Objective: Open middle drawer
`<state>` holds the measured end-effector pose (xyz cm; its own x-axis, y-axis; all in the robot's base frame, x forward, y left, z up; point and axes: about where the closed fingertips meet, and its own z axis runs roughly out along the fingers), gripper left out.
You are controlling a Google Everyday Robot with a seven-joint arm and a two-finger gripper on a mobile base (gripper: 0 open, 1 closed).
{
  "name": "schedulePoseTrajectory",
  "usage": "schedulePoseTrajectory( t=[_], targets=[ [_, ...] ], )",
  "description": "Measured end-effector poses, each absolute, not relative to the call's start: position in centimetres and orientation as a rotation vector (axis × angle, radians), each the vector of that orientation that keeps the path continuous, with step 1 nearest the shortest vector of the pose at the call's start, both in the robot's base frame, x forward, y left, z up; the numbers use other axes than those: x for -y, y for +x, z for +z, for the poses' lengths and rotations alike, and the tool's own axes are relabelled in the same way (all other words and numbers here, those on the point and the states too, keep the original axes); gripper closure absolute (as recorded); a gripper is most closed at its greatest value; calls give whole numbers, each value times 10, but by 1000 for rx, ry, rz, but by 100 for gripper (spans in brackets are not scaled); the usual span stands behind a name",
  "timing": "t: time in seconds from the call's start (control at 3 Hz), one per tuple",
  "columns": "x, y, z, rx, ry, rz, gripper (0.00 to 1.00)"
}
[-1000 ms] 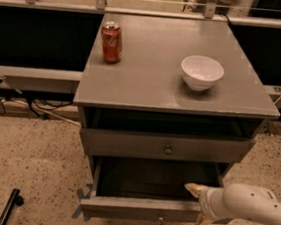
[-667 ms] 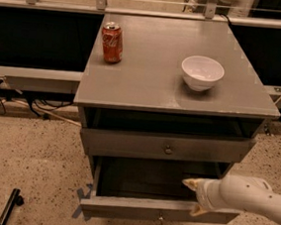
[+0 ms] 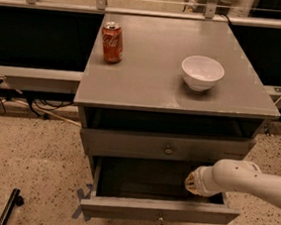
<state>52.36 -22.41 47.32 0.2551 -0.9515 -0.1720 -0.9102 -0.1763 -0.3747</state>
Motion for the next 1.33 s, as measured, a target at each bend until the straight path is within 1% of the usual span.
schedulePoseTrajectory(
  t=[0.33,1.0,1.33],
  targets=[
    [232,541,447,-1743,-2090,-99,99],
    [264,556,372,-1896,-2033,47,100],
    [266,541,358,-1936,-2041,166,100]
  ],
)
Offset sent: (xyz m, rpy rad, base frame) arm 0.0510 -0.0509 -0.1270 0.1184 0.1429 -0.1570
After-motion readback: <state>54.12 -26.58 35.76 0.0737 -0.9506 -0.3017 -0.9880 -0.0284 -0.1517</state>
